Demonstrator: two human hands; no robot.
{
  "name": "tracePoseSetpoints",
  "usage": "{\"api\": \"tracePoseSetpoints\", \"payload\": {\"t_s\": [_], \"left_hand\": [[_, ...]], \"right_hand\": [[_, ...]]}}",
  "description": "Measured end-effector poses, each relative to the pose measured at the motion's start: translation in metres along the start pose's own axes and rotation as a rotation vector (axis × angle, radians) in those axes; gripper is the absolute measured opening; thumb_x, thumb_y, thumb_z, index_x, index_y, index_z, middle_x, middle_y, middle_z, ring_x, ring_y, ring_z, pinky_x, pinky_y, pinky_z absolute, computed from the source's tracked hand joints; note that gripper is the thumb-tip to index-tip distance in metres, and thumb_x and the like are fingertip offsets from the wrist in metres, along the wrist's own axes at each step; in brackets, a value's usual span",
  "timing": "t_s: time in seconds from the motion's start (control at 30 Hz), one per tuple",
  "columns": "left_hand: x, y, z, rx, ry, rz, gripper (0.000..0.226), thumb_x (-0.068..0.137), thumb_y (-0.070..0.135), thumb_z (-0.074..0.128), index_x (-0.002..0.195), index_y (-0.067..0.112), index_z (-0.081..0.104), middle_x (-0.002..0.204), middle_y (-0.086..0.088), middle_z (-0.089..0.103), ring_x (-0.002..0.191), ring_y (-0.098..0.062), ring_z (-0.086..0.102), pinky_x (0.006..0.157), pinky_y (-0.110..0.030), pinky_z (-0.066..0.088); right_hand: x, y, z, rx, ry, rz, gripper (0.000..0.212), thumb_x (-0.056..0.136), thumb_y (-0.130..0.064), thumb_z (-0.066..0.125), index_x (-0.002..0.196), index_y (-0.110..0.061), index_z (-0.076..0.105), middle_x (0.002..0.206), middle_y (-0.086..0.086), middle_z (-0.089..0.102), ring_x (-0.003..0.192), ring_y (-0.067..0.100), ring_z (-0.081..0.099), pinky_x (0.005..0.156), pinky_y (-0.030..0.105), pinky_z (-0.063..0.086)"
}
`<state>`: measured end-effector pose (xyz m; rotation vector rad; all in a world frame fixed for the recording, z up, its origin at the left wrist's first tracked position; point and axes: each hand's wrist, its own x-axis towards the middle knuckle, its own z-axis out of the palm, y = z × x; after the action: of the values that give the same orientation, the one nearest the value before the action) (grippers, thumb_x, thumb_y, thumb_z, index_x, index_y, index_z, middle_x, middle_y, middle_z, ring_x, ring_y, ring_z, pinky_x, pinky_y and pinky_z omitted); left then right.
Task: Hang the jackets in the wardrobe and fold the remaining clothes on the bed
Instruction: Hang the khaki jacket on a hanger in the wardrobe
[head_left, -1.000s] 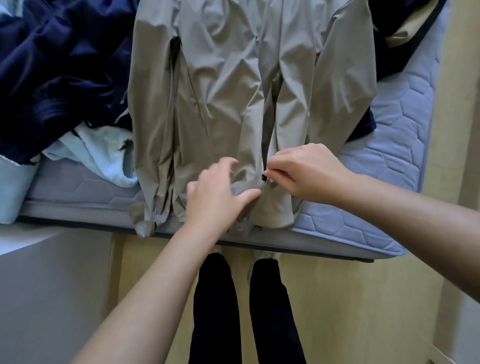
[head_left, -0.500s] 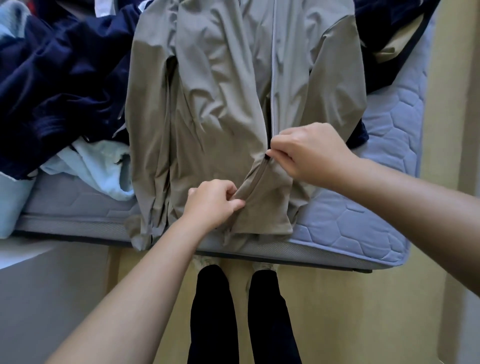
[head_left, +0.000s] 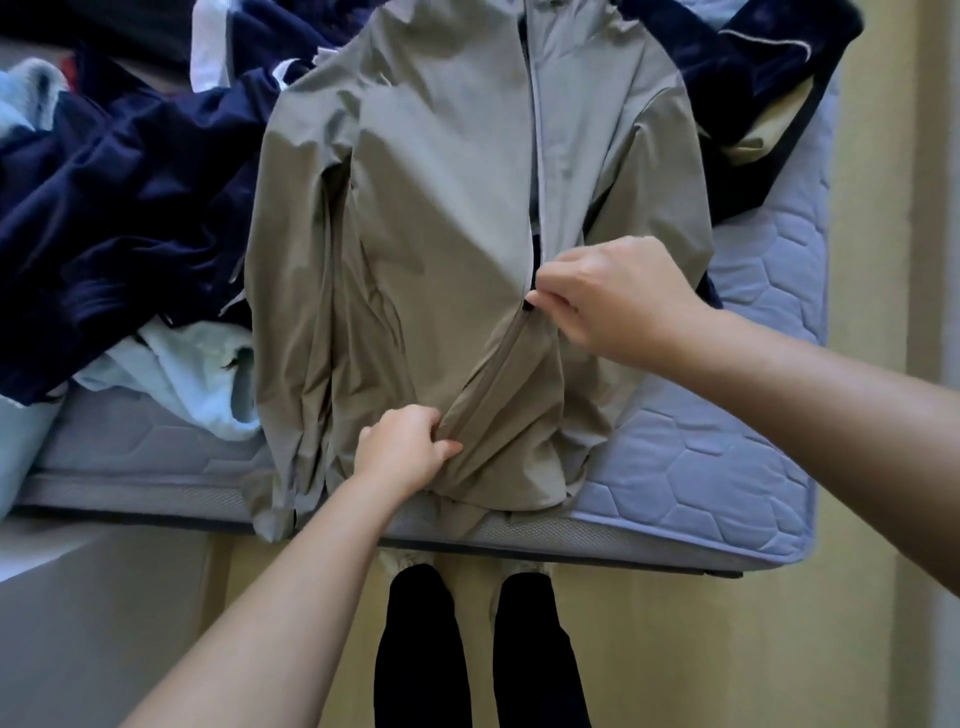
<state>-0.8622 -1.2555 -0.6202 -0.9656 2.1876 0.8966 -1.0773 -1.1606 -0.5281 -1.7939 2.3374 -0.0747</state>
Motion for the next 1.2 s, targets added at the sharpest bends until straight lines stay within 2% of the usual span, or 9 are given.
{"api": "tracePoseSetpoints", "payload": {"t_s": [0.1, 0.27, 0.37, 0.6, 0.67, 0.8, 0.93, 1.07, 1.2], "left_hand": [[0.006, 0.014, -0.011, -0.081, 0.062, 0.054, 0.019, 0.083, 0.040, 0.065, 0.084, 0.021, 0.063, 0.083, 0.003, 0.065, 0.091, -0.025, 0.060, 0.085, -0.040, 0.047], [0.018, 0.054, -0.043, -0.402, 0.341, 0.301, 0.022, 0.080, 0.034, 0.070, 0.073, 0.017, 0.057, 0.068, 0.002, 0.062, 0.071, -0.019, 0.058, 0.068, -0.034, 0.046], [0.021, 0.058, -0.044, -0.360, 0.395, 0.324, 0.036, 0.082, 0.034, 0.069, 0.063, 0.025, 0.040, 0.056, 0.007, 0.048, 0.060, -0.017, 0.047, 0.057, -0.033, 0.038], [0.018, 0.021, -0.008, -0.126, 0.277, 0.096, 0.030, 0.085, 0.035, 0.066, 0.071, 0.018, 0.045, 0.070, 0.001, 0.056, 0.081, -0.031, 0.058, 0.062, -0.033, 0.036], [0.019, 0.026, -0.013, -0.154, 0.257, 0.114, 0.028, 0.082, 0.037, 0.068, 0.075, 0.018, 0.048, 0.074, 0.003, 0.058, 0.084, -0.028, 0.059, 0.065, -0.034, 0.041], [0.022, 0.063, -0.038, -0.386, 0.334, 0.290, 0.022, 0.080, 0.034, 0.070, 0.084, 0.018, 0.056, 0.081, 0.006, 0.062, 0.080, -0.018, 0.059, 0.071, -0.035, 0.048], [0.030, 0.083, -0.058, -0.441, 0.406, 0.359, 0.025, 0.082, 0.026, 0.071, 0.072, 0.015, 0.050, 0.063, 0.002, 0.052, 0.068, -0.025, 0.051, 0.065, -0.038, 0.042], [0.033, 0.072, -0.050, -0.334, 0.389, 0.308, 0.036, 0.081, 0.028, 0.070, 0.063, 0.021, 0.039, 0.058, 0.005, 0.047, 0.068, -0.028, 0.049, 0.062, -0.039, 0.044], [0.037, 0.038, -0.032, -0.245, 0.292, 0.150, 0.029, 0.082, 0.032, 0.068, 0.067, 0.019, 0.047, 0.064, 0.006, 0.054, 0.075, -0.025, 0.056, 0.064, -0.036, 0.046]], "right_hand": [[0.001, 0.000, 0.002, 0.035, 0.014, 0.005, 0.032, 0.098, -0.028, 0.046, 0.073, -0.011, 0.056, 0.069, 0.006, 0.054, 0.065, 0.036, 0.056, 0.053, 0.031, 0.027], [0.001, -0.002, 0.005, 0.060, 0.005, 0.015, 0.031, 0.098, -0.029, 0.047, 0.073, -0.012, 0.055, 0.069, 0.004, 0.053, 0.065, 0.036, 0.056, 0.052, 0.032, 0.029], [0.000, -0.004, 0.008, 0.042, -0.011, 0.006, 0.032, 0.098, -0.029, 0.048, 0.071, -0.012, 0.053, 0.067, 0.003, 0.050, 0.063, 0.034, 0.056, 0.053, 0.030, 0.027], [0.005, 0.010, -0.004, 0.004, -0.016, 0.015, 0.030, 0.097, -0.029, 0.048, 0.070, -0.019, 0.040, 0.069, 0.004, 0.053, 0.068, 0.036, 0.059, 0.055, 0.031, 0.026], [0.005, 0.009, -0.005, 0.044, -0.008, 0.012, 0.030, 0.097, -0.026, 0.049, 0.069, -0.017, 0.041, 0.067, 0.002, 0.045, 0.065, 0.036, 0.057, 0.054, 0.031, 0.027], [0.007, 0.008, -0.005, 0.070, 0.013, 0.035, 0.030, 0.097, -0.027, 0.048, 0.070, -0.014, 0.048, 0.069, 0.003, 0.049, 0.067, 0.037, 0.056, 0.053, 0.033, 0.029], [0.006, 0.007, -0.003, 0.091, 0.036, 0.056, 0.030, 0.098, -0.030, 0.047, 0.073, -0.013, 0.052, 0.073, 0.006, 0.056, 0.070, 0.037, 0.057, 0.054, 0.033, 0.027], [0.004, 0.012, -0.004, 0.071, 0.064, 0.049, 0.031, 0.095, -0.028, 0.053, 0.070, -0.011, 0.057, 0.069, 0.007, 0.061, 0.065, 0.036, 0.059, 0.052, 0.031, 0.027], [0.000, 0.027, -0.006, 0.078, 0.125, 0.085, 0.030, 0.093, -0.026, 0.058, 0.067, -0.011, 0.060, 0.065, 0.007, 0.063, 0.061, 0.034, 0.060, 0.052, 0.028, 0.030]]}}
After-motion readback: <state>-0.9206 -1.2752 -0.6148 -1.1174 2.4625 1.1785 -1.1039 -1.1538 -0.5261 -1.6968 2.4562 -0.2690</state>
